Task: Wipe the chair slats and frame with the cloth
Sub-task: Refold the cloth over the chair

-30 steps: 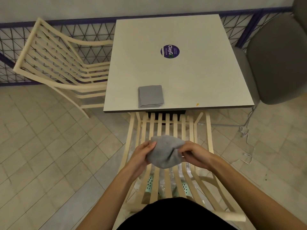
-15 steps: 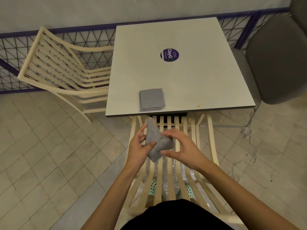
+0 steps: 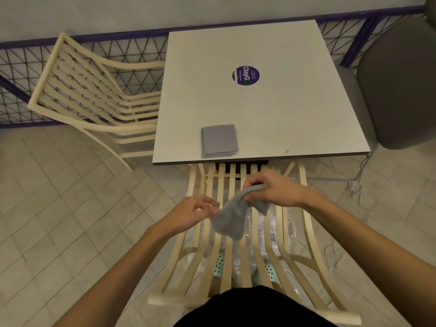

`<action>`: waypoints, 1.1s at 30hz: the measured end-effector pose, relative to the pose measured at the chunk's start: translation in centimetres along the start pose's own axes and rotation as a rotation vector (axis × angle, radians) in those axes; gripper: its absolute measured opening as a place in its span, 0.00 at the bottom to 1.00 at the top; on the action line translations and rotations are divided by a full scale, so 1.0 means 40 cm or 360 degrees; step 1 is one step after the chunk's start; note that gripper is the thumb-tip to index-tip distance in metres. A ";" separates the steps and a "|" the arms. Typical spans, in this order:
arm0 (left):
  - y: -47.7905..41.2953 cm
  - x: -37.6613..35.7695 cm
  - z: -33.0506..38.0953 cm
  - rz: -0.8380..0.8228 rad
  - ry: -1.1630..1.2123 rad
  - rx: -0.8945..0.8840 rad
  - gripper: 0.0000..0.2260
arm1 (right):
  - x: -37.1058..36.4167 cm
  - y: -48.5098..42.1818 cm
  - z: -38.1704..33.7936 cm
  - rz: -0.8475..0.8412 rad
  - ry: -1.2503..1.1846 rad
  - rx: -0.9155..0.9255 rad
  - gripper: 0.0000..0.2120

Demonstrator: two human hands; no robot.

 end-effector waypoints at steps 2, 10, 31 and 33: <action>-0.003 -0.006 -0.014 -0.0067 -0.0008 -0.0040 0.13 | 0.034 -0.005 0.006 0.0024 -0.0071 -0.0001 0.05; -0.009 -0.022 -0.014 -0.0035 0.0566 0.0074 0.06 | 0.139 -0.001 0.071 0.0037 -0.0200 -0.0271 0.06; -0.090 0.015 0.026 0.0427 0.1701 0.0231 0.08 | -0.139 -0.218 0.058 0.0350 -0.0809 -0.0312 0.13; -0.102 0.050 -0.004 0.0499 0.1747 0.0234 0.09 | -0.110 -0.244 0.076 0.0523 -0.0912 -0.0378 0.14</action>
Point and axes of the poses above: each hand's wrist, its own y-axis away from the middle knuckle, its own x-axis out of the back of the hand, z = x × y, the point moved 3 cm from there along -y, towards the middle knuckle, and after that the axes turned 12 degrees about x, right-handed, at the moved point
